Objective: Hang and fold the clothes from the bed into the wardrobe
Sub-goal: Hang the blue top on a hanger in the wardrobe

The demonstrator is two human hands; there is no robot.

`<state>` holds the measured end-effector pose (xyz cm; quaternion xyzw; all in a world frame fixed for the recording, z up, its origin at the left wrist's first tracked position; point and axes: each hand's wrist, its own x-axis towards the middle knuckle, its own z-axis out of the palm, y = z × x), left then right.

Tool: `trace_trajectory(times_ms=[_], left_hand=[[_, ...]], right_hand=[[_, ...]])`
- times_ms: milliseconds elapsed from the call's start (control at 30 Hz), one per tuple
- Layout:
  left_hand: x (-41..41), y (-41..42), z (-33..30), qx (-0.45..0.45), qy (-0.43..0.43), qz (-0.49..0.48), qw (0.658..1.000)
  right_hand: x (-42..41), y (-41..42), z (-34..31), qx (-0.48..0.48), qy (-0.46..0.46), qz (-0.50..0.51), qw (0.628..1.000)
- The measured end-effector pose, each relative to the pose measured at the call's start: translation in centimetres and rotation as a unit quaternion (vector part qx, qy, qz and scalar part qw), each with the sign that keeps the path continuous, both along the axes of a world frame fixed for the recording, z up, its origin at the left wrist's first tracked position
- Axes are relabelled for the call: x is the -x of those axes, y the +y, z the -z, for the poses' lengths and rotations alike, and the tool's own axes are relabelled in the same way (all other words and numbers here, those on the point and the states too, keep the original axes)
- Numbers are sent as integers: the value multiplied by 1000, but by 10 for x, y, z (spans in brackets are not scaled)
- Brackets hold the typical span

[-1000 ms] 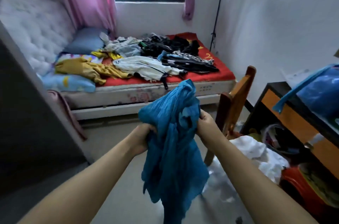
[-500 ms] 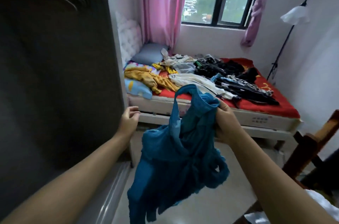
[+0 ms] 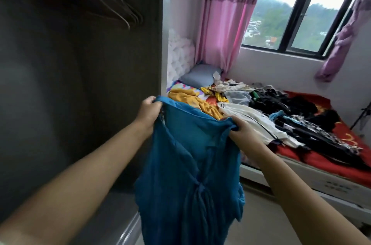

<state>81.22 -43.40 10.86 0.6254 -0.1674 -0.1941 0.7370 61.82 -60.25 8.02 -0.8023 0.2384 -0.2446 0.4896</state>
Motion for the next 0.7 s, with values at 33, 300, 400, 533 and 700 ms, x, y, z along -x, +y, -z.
trace_trajectory(times_ms=[33,300,400,533,700], left_hand=[[-14,2,-5,-4,-6,-26,1000],[-86,36,-26,-57,178,-17,982],[-102,66,-25,-59,218,-23,974],[-126,108,-27,-42,235,-67,969],[-167,140,-44,93,227,-89,965]], right_hand=[[-10,-9,1,34,2,3,999],[-112,-65,-19,100,53,-123,986],[-149,-51,-27,119,12,-161,980],[-207,-13,-32,105,-52,-220,968],[-271,15,-40,108,-35,-239,964]])
